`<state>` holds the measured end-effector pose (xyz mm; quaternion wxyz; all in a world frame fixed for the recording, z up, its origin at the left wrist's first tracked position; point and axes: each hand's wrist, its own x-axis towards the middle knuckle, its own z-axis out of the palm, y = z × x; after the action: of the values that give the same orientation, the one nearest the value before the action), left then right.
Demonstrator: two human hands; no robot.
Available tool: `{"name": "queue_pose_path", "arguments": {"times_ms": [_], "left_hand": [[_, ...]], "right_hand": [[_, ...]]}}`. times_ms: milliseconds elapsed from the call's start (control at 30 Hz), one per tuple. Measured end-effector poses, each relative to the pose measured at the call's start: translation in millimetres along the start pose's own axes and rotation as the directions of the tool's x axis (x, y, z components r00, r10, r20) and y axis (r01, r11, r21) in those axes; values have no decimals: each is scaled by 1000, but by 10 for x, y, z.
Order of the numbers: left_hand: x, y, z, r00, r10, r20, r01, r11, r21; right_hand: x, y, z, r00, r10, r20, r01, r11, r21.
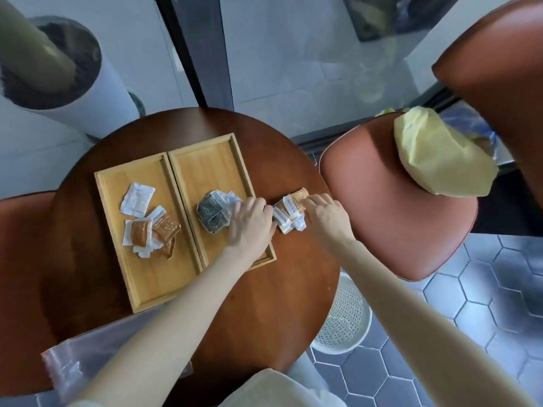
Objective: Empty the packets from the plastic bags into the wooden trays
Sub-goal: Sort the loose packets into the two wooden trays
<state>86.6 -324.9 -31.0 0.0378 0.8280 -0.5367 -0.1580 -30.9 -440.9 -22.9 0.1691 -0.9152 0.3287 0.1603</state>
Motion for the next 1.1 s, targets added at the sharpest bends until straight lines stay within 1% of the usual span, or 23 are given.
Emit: {"name": "queue_pose_path", "arguments": {"times_ms": [100, 200, 267, 367, 433, 500, 567, 633, 733, 867, 967, 1100], "left_hand": [[95, 72, 113, 998, -50, -44, 52, 998, 30], [138, 156, 172, 989, -145, -36, 145, 989, 12], [158, 202, 188, 982, -189, -26, 189, 982, -14], [172, 253, 191, 966, -257, 5, 257, 964, -73], [175, 275, 179, 961, -277, 0, 275, 951, -139], [153, 297, 143, 962, -274, 15, 268, 927, -264], [112, 294, 107, 963, -269, 25, 259, 891, -373], [66, 251, 92, 960, -275, 44, 266, 859, -438], [-23, 153, 20, 950, -303, 77, 292, 775, -561], [-307, -73, -145, 925, -381, 9, 296, 704, -646], [-629, -344, -216, 864, -503, -24, 357, 646, -675], [-1096, -668, -205, 789, -614, -3, 475, 614, -630]], "right_hand": [[103, 64, 75, 999, -12, 33, 11, 1000, 28], [180, 93, 162, 999, -12, 47, 12, 1000, 6], [201, 106, 213, 1000, 6, 6, -6, 999, 40], [202, 118, 232, 991, 108, -76, -96, 985, 143], [190, 127, 217, 982, 154, -105, -135, 975, 174], [166, 134, 193, 979, 170, -115, -144, 968, 206], [143, 123, 155, 977, 199, -84, -170, 948, 268], [124, 102, 109, 975, 220, -32, -200, 933, 300], [91, 49, 2, 977, 214, 16, -208, 928, 309], [20, -185, -197, 972, 181, 151, -232, 848, 476], [-20, -511, -258, 977, 87, 193, -179, 824, 538], [-31, -1035, -208, 979, -10, 204, -112, 808, 579]]}}
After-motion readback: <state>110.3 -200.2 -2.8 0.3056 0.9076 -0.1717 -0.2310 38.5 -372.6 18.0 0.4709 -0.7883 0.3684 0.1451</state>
